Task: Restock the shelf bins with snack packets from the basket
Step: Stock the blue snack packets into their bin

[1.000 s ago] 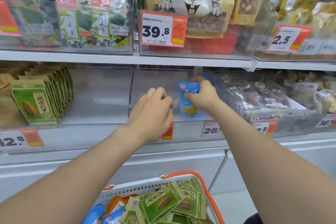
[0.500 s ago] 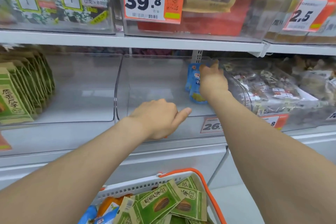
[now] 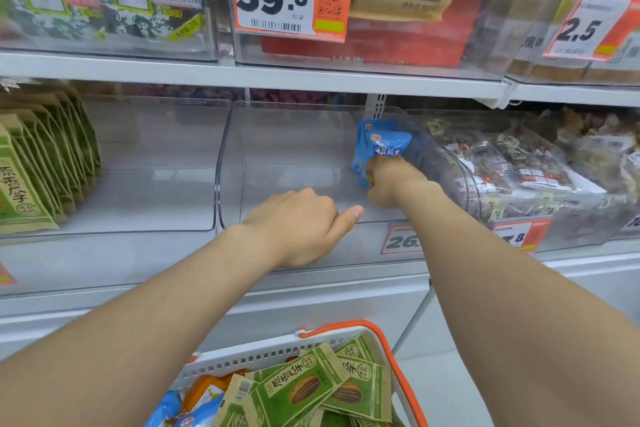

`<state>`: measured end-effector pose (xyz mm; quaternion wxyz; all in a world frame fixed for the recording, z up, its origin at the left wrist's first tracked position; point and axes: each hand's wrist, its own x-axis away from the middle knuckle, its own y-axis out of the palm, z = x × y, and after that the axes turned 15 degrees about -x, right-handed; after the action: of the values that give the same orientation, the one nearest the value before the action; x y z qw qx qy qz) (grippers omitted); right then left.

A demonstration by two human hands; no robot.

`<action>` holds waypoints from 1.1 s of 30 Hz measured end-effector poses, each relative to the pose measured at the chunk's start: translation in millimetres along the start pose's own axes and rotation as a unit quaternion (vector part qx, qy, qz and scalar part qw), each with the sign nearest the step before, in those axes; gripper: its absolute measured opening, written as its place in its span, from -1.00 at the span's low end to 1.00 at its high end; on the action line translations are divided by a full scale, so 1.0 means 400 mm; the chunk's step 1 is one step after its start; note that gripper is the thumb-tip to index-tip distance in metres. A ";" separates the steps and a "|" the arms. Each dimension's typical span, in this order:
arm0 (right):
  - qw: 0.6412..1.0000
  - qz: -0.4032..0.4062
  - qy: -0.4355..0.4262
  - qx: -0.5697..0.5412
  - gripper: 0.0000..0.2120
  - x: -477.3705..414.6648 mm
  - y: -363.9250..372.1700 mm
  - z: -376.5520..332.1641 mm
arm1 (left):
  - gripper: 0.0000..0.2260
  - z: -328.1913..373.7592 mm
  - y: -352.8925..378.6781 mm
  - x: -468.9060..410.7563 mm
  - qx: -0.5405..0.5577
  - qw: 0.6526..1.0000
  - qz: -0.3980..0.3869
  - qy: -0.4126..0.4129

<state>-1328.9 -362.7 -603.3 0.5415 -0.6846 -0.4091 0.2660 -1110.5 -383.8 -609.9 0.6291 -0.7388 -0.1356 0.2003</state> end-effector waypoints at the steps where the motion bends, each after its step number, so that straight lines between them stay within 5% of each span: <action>1: 1.000 -0.009 0.001 -0.003 -0.80 -0.002 0.003 0.004 | -0.27 0.000 -0.001 0.001 -0.001 1.000 0.000 -0.001; 6: 0.999 -0.031 0.011 -0.013 -0.52 -0.012 0.013 0.011 | -0.28 0.001 -0.003 0.004 -0.008 1.000 -0.001 -0.004; 16: 0.994 -0.076 0.059 -0.051 -0.51 0.020 -0.005 -0.018 | -0.34 0.011 -0.013 0.016 -0.065 0.998 0.020 -0.020; 24: 0.977 0.178 -0.042 -0.109 -0.80 0.138 -0.038 -0.113 | -0.73 -0.015 -0.003 0.098 -0.039 0.982 0.184 0.009; 28: 0.948 0.266 -0.144 -0.098 -0.78 0.274 -0.050 -0.185 | -0.86 -0.032 -0.023 0.174 -0.097 0.957 0.269 0.057; 30: 0.940 0.269 -0.190 -0.092 -0.75 0.343 -0.040 -0.213 | -0.86 -0.031 -0.029 0.220 -0.117 0.957 0.261 0.052; 33: 0.944 0.227 -0.233 -0.045 -0.73 0.438 -0.008 -0.246 | -0.79 -0.012 -0.021 0.289 -0.120 0.988 0.101 -0.011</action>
<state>-1158.7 -265.4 -559.9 0.3244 -0.7020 -0.3692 0.5154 -1005.8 -334.2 -615.4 0.5108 -0.8165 -0.0906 0.2535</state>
